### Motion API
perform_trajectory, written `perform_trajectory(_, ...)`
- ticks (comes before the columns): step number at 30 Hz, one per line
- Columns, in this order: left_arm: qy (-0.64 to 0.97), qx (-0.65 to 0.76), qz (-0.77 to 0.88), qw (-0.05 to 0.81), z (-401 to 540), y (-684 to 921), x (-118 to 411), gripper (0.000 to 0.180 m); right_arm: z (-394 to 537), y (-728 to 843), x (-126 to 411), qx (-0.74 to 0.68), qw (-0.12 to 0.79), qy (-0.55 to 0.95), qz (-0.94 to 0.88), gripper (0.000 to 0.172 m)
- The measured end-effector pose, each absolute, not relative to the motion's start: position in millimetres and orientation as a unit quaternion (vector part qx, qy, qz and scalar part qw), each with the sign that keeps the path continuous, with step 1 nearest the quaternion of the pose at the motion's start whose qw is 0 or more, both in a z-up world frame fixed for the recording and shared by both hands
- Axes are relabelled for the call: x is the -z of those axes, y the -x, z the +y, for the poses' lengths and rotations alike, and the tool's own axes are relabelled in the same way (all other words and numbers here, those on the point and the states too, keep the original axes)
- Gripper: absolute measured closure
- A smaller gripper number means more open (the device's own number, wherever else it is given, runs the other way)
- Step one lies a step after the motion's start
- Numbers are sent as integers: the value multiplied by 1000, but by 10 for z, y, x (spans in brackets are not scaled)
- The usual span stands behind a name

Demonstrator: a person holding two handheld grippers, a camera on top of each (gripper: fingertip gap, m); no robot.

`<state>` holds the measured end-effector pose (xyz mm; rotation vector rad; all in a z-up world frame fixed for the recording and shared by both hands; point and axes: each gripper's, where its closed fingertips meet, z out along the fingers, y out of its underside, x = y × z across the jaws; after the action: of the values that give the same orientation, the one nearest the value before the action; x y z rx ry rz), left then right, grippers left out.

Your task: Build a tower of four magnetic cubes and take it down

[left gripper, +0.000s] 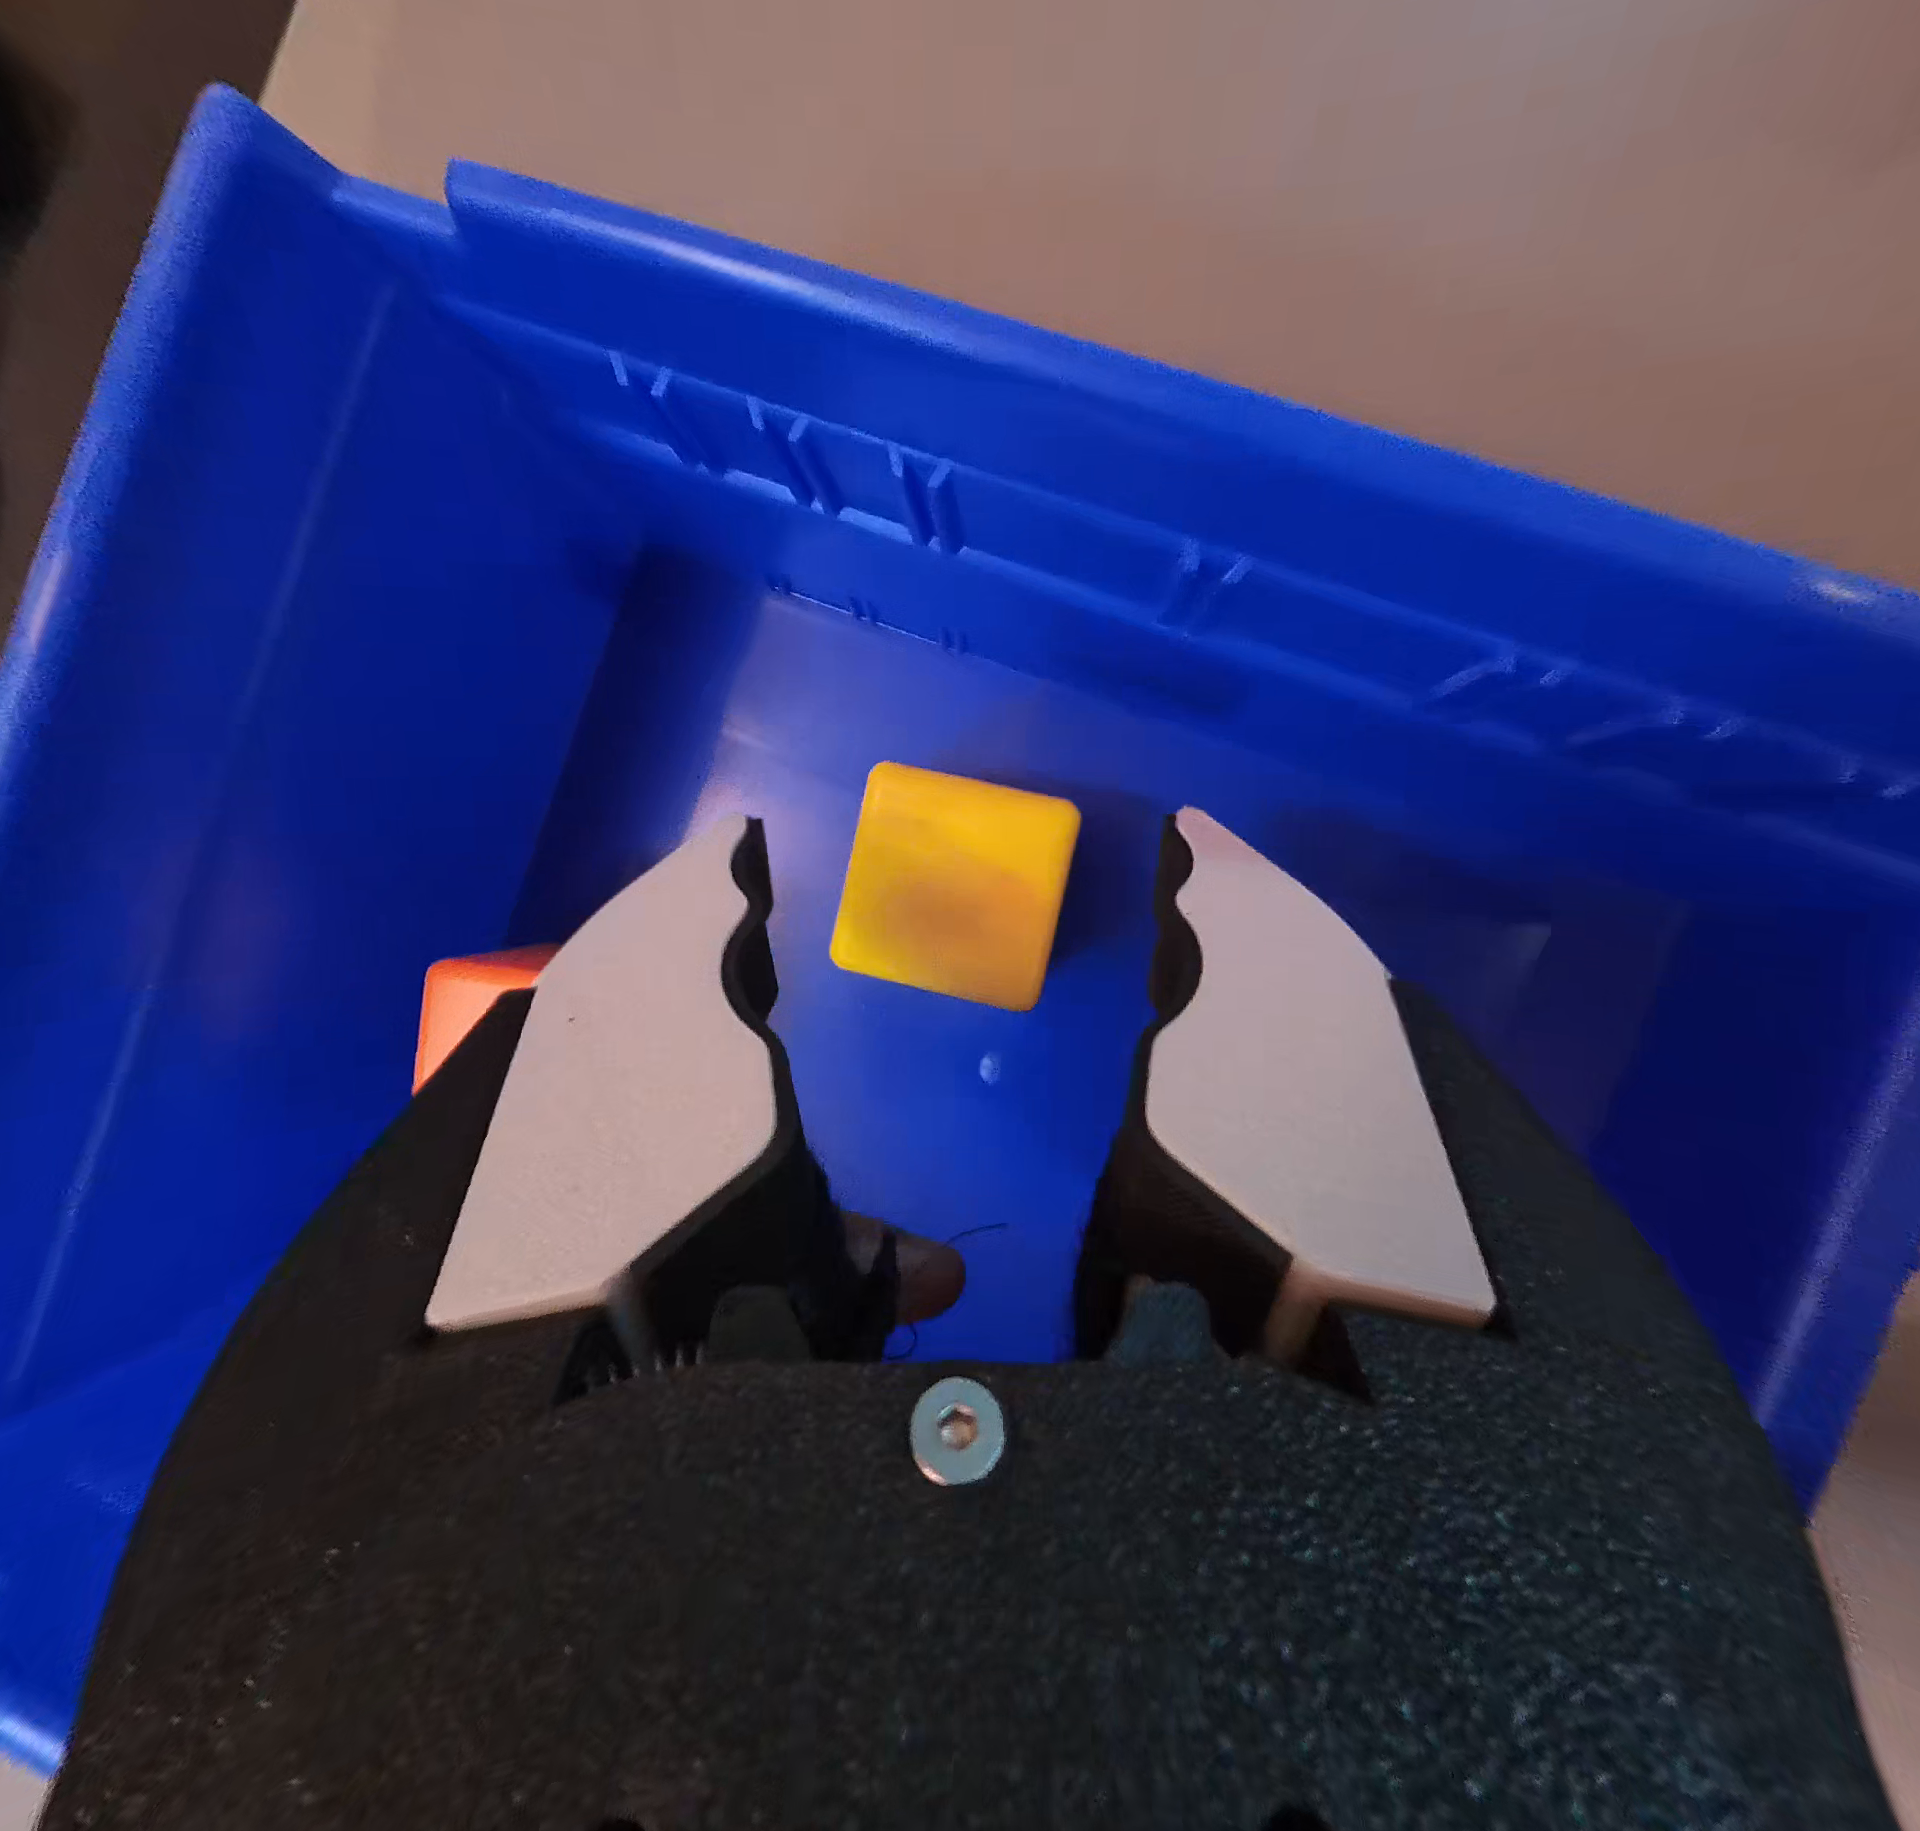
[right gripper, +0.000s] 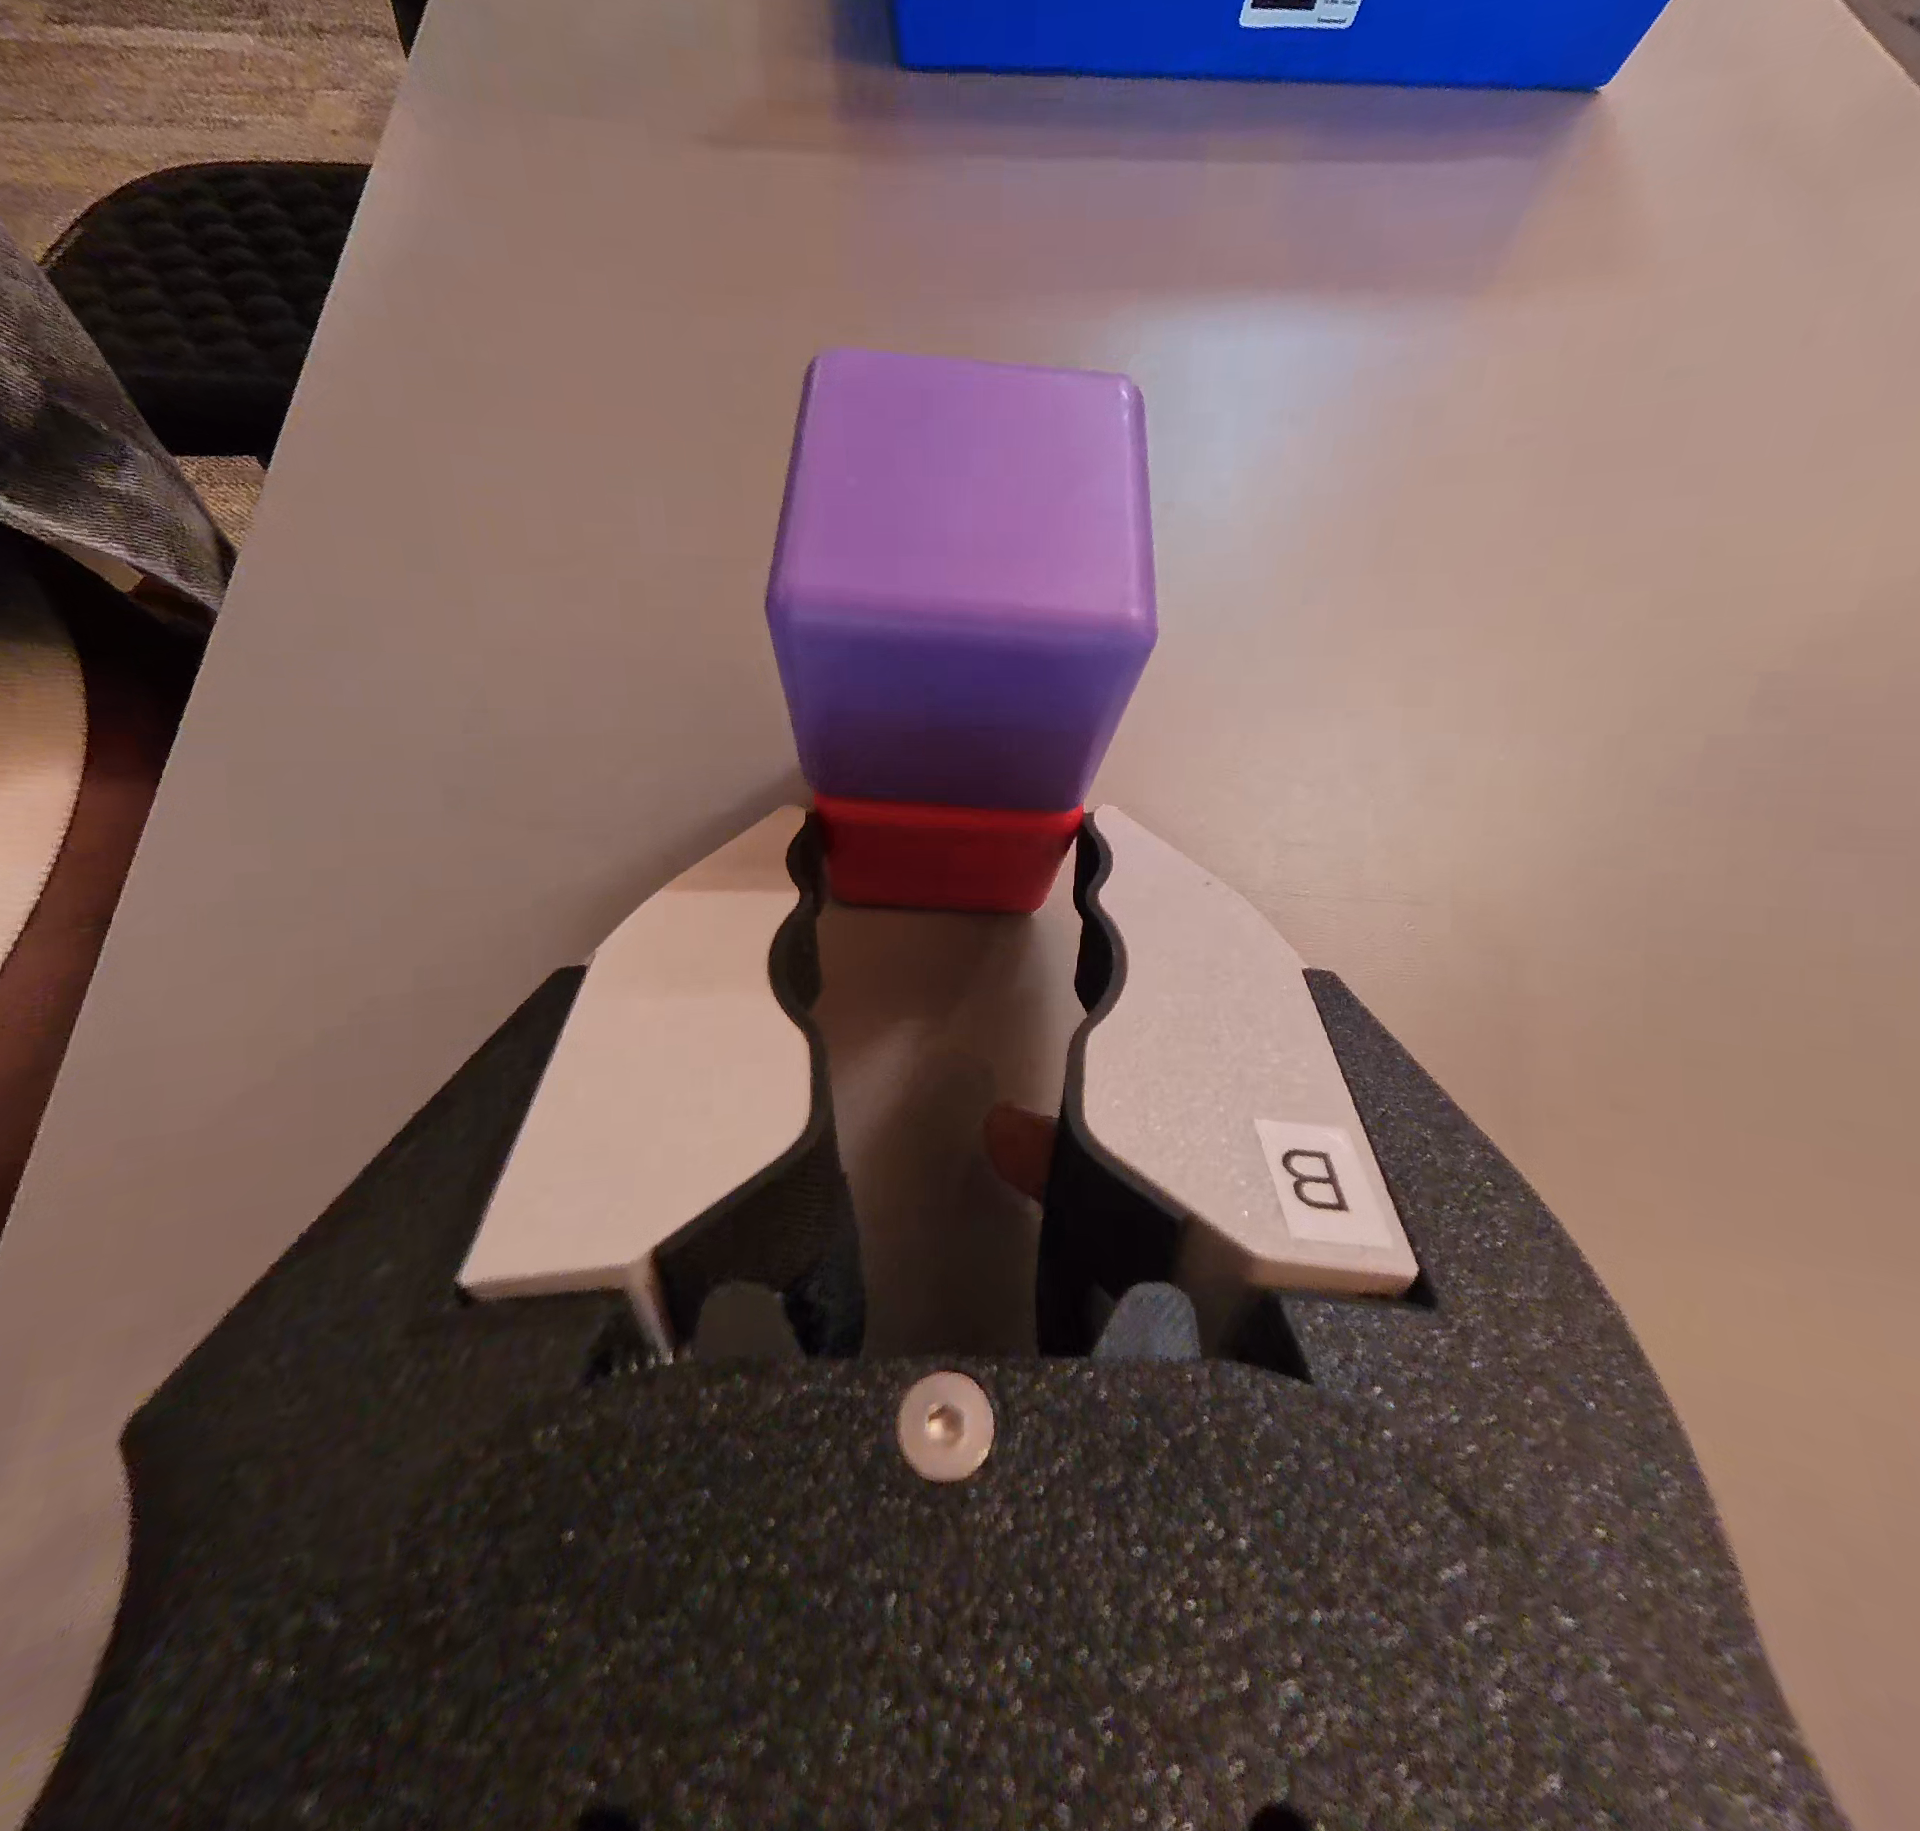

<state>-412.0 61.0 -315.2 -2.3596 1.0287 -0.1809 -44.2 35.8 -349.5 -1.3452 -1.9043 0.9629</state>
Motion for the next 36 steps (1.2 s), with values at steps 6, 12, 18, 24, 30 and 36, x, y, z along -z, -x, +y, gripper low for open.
perform_trajectory(6,874,61,388,287,622,4221,3321,109,357,442,3497,-364,304,508,-719,125)
perform_trajectory(12,891,48,362,269,585,4319,3323,132,355,443,3499,-364,305,508,-719,125)
perform_trajectory(18,848,12,369,381,594,3850,2379,132,348,444,3502,-368,298,504,-722,126)
perform_trajectory(24,819,80,412,391,427,2418,1794,132,352,480,3504,-379,284,475,-742,126)
perform_trajectory(30,786,129,511,324,153,1080,2111,132,360,510,3505,-385,276,461,-751,125)
perform_trajectory(36,800,73,521,287,328,729,2376,132,386,529,3506,-379,284,469,-745,125)
